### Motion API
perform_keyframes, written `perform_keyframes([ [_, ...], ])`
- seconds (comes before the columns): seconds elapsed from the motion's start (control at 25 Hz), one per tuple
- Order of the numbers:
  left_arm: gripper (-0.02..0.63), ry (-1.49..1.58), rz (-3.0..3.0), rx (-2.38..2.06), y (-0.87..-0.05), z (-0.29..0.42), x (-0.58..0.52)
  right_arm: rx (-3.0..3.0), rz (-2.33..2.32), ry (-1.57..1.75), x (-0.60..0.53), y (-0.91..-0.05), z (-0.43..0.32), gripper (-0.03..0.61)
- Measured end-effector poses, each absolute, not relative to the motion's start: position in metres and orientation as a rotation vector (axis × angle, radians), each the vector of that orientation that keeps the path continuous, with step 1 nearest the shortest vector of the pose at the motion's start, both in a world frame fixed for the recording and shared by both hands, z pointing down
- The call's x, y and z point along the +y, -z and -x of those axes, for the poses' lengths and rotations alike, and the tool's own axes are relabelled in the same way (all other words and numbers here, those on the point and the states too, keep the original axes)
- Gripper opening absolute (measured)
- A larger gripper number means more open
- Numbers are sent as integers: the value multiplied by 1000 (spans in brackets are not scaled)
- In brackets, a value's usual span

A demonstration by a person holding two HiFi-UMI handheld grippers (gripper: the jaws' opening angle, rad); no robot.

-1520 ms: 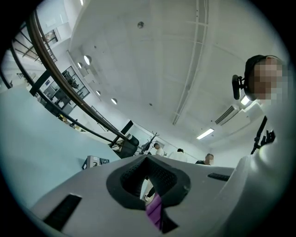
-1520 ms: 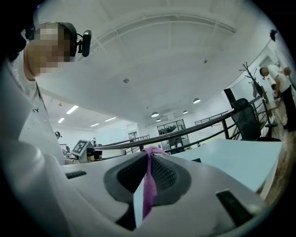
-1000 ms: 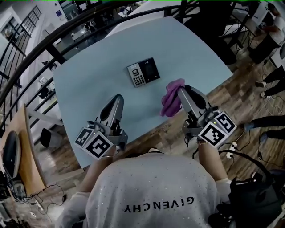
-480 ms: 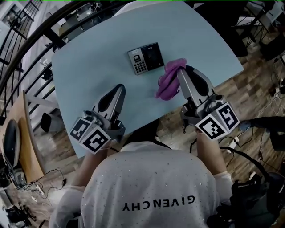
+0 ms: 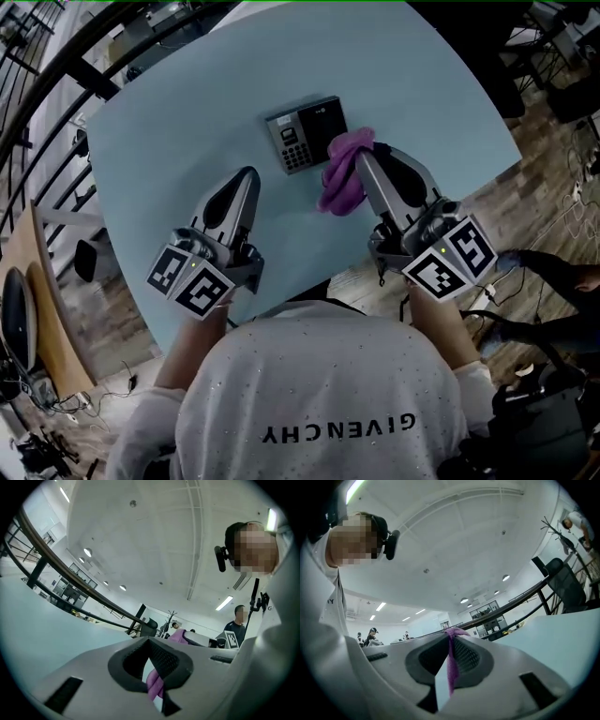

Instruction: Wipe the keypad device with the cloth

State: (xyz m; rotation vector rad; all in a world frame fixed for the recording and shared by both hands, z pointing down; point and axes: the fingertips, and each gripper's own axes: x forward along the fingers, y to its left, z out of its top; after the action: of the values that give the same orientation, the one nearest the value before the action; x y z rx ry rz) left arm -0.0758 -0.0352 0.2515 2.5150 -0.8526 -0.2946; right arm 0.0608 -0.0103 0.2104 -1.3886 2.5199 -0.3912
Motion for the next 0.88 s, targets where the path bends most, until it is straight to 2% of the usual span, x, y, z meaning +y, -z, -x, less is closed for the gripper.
perform_keyframes([
  [0.52,0,213,-2349,-864,-351,87,-128,2733,1320,633,-117,-310,-9,28],
  [0.88,0,157,-2301,-774,-384,61,-126,2839,1354,751,-135,-371,10,28],
])
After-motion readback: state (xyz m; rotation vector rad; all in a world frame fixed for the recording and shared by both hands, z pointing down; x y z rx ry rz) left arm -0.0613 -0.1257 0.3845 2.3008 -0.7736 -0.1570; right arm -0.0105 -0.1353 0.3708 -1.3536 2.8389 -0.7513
